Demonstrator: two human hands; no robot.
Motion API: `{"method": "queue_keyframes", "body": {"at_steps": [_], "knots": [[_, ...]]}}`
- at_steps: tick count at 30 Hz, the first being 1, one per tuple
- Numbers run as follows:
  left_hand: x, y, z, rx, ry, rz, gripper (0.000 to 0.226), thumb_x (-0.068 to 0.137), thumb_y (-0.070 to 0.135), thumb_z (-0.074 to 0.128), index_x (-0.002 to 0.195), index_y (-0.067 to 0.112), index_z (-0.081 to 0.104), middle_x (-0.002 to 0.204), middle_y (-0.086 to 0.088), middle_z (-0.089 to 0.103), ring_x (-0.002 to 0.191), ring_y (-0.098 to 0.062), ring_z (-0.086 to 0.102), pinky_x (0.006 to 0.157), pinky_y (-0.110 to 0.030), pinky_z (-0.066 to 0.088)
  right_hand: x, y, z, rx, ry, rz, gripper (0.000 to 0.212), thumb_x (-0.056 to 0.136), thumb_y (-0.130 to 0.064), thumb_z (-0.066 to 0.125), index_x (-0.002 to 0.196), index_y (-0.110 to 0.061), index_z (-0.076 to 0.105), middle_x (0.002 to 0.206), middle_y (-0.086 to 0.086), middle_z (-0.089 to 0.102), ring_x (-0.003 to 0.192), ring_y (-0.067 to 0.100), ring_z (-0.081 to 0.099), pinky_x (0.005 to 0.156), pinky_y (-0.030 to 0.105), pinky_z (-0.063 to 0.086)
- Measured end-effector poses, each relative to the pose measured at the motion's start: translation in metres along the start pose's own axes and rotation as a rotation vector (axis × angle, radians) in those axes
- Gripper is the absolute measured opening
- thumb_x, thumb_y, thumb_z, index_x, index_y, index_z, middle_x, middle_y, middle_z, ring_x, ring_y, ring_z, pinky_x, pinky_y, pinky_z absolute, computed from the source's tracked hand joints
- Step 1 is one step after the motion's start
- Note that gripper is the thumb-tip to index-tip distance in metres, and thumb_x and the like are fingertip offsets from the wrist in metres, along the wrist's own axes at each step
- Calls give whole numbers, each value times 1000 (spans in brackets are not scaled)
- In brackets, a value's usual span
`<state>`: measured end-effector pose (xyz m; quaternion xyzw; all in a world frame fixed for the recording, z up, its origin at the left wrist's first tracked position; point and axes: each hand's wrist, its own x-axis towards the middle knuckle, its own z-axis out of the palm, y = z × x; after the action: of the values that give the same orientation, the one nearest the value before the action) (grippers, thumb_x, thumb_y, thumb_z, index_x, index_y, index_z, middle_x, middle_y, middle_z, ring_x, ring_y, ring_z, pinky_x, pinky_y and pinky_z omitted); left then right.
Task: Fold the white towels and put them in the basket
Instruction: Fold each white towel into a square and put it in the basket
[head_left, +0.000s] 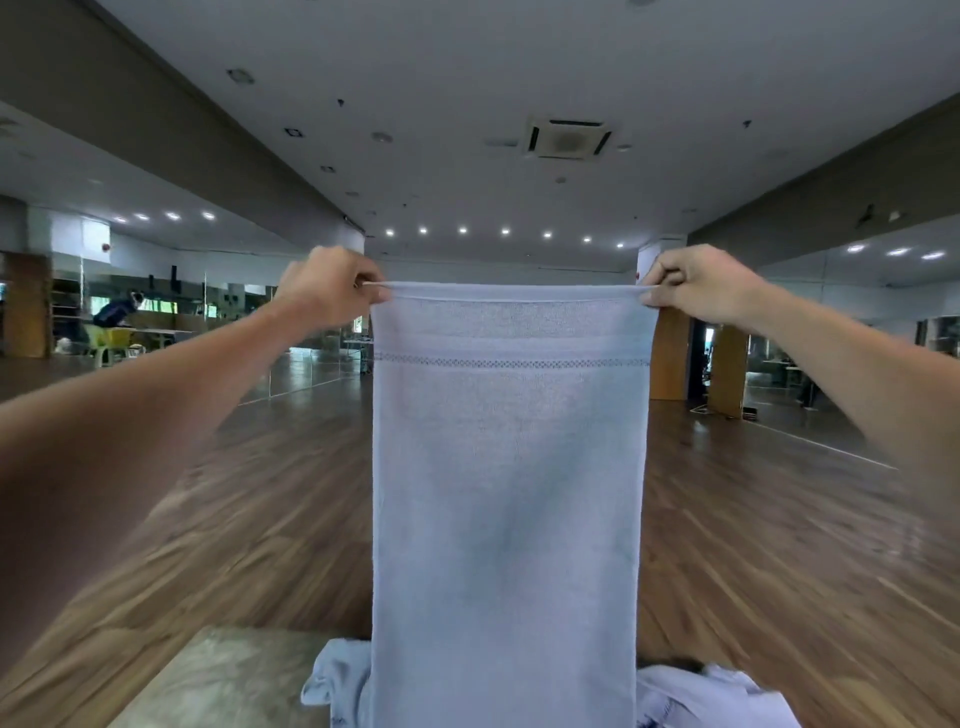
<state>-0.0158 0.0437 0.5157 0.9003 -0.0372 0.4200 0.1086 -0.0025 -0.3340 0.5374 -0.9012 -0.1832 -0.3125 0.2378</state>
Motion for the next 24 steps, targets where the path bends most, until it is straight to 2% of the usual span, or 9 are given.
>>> {"method": "queue_keyframes", "body": {"at_steps": [2,5,7,11,13,16,19,21,24], "knots": [[0,2,-9,-9,18,-3,19,90,37,61,103,25,70,96,2,68,92,-22,60,89,-42,50,-4,-6,-6,-4,23,-20,2,90,-16,62,88,-16,63,94,4,67,86,30,64,64,26,52],[0,3,-23,-33,20,-9,18,89,36,63,101,25,71,100,1,69,94,-21,60,91,-42,50,-6,-11,-14,35,25,-28,6,90,-17,63,94,-13,64,96,5,67,97,32,63,77,34,52],[0,5,-33,-69,-32,5,16,88,32,65,99,21,71,99,-1,69,91,-19,60,87,-34,49,-7,-12,-23,75,-48,-11,4,89,-18,64,91,-14,65,96,9,69,102,39,61,89,48,50],[-10,5,-60,-312,-494,-44,15,85,27,67,91,14,70,93,-1,68,92,-18,59,83,-29,42,-10,-7,-42,77,-334,80,2,84,-18,68,85,-17,68,99,7,68,104,31,61,98,48,45],[-13,-2,-71,-520,-732,-117,39,61,36,85,87,11,71,90,-3,72,90,-17,62,87,-30,44,-13,-5,-49,202,-462,135,6,74,-16,75,78,-15,70,95,10,69,96,28,62,94,45,48],[-10,-13,-76,-661,-881,-133,69,31,41,95,88,9,75,104,-11,72,96,-20,66,92,-30,51,-18,-5,-55,383,-560,156,7,73,-9,69,78,-7,64,93,15,68,86,24,65,76,32,53],[-12,-14,-75,-711,-906,-156,81,28,37,97,97,4,71,110,-14,70,100,-21,68,82,-25,56,-16,-2,-57,455,-623,159,21,62,-14,83,77,-9,69,95,16,70,84,23,68,69,26,58],[-12,-17,-70,-685,-895,-168,90,27,38,97,104,2,67,112,-14,69,104,-22,66,87,-27,55,-14,2,-53,448,-625,174,32,52,-21,89,77,-12,71,96,15,71,85,24,68,70,26,58],[-13,-21,-53,-618,-837,-213,64,51,35,91,102,4,69,116,-17,67,116,-29,59,107,-41,40,-13,4,-36,424,-544,201,14,74,-9,70,86,-8,62,99,17,68,89,25,66,70,28,58]]}}
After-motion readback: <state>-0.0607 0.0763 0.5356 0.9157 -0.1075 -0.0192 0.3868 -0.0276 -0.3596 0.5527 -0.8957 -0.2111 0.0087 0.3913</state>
